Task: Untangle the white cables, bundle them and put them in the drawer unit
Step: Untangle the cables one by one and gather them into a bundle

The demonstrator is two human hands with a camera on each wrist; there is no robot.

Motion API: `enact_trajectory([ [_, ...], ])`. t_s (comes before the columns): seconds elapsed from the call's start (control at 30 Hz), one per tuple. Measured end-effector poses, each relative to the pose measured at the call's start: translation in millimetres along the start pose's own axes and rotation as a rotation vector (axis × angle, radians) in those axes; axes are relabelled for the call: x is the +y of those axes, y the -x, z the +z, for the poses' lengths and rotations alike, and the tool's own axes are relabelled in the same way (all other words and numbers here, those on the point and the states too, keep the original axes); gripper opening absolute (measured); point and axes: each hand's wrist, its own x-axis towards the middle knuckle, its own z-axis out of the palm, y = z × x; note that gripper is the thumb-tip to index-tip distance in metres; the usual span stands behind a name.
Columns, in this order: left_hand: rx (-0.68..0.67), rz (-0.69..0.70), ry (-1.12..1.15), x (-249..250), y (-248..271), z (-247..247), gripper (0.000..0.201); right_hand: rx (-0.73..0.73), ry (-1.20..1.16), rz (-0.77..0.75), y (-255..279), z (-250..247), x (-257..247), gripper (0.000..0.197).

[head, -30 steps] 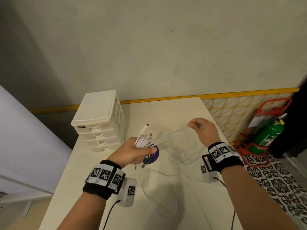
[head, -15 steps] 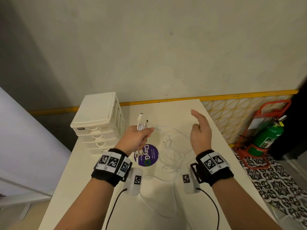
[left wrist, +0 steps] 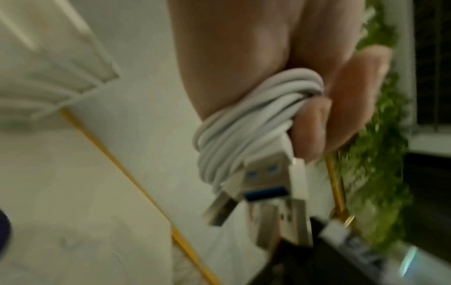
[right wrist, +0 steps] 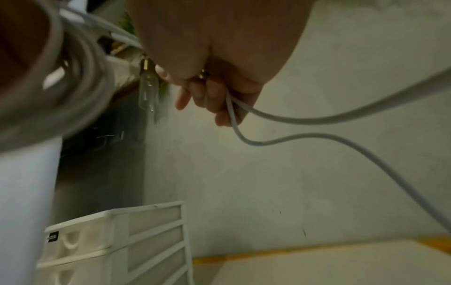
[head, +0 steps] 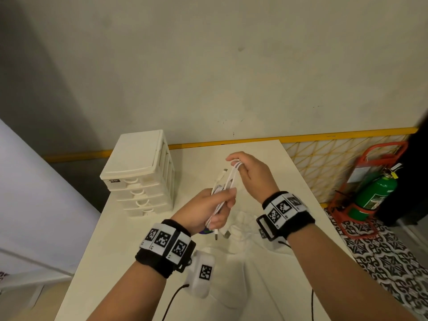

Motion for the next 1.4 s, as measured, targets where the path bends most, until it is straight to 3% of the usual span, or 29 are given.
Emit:
enact_trajectory([
  [0.13, -0.205, 0.213, 0.445, 18.6, -10.2, 2.7, 0.037, -0.173, 0.009, 0.174, 19.0, 28.8, 15.5, 0.025],
  [0.2, -0.230, 0.346, 0.582, 27.5, -14.6, -0.1, 0.038, -0.194, 0.006, 0.208, 34.3, 45.3, 18.3, 0.028],
  [0.3, -0.024, 0.511, 0.631, 36.9, -20.9, -10.7, 0.041, -0.227, -0.018, 0.217, 58.0, 60.7, 12.8, 0.033],
  [0.43, 0.424, 0.618, 0.601, 47.6, -29.9, -27.4, 0.042, -0.299, -0.063, 0.245, 82.7, 64.5, 12.6, 0.036],
  [0.47, 0.533, 0.614, 0.515, 45.3, -31.4, -31.0, 0.043, -0.315, -0.055, 0.229, 85.4, 62.8, 11.4, 0.041],
  [0.53, 0.730, 0.579, 0.117, 33.8, -33.5, -35.2, 0.053, -0.292, -0.037, 0.150, 83.6, 55.7, 5.4, 0.045],
  [0.6, 0.794, 0.523, -0.358, 14.5, -35.4, -38.2, 0.056, -0.244, -0.028, 0.069, 75.5, 45.8, -2.5, 0.031],
  [0.7, 0.619, 0.282, -0.769, -7.5, -36.9, -39.4, 0.054, -0.151, 0.009, -0.052, 60.4, 25.1, -11.4, 0.020],
  [0.77, 0.421, 0.124, -0.833, -13.7, -33.5, -34.4, 0.057, -0.068, -0.041, -0.044, 49.8, 9.2, -11.4, 0.011],
  [0.83, 0.204, 0.025, -0.657, -16.5, -28.0, -27.9, 0.061, -0.038, -0.118, -0.003, 40.7, -4.9, -10.9, 0.009],
  [0.97, -0.180, -0.064, 0.008, -12.4, -19.1, -19.8, 0.063, -0.052, -0.053, -0.023, 32.6, -10.6, -1.2, 0.017],
  [1.07, -0.300, 0.038, 0.163, -4.0, -13.5, -16.4, 0.047, -0.077, 0.056, 0.009, 35.7, -3.4, 15.3, 0.043],
  [1.17, -0.366, 0.214, 0.336, 11.2, -11.5, -13.9, 0.033, -0.139, 0.034, 0.115, 47.1, 10.7, 24.7, 0.051],
  [1.27, -0.240, 0.395, 0.628, 26.2, -16.8, -9.7, 0.031, -0.193, 0.014, 0.168, 55.6, 28.5, 22.6, 0.035],
  [1.33, -0.060, 0.521, 0.746, 37.4, -21.6, -8.3, 0.032, -0.287, 0.050, 0.181, 62.7, 41.6, 21.1, 0.023],
  [1.4, 0.168, 0.601, 0.717, 49.5, -25.7, -12.2, 0.033, -0.392, 0.064, 0.207, 73.8, 48.9, 21.7, 0.017],
])
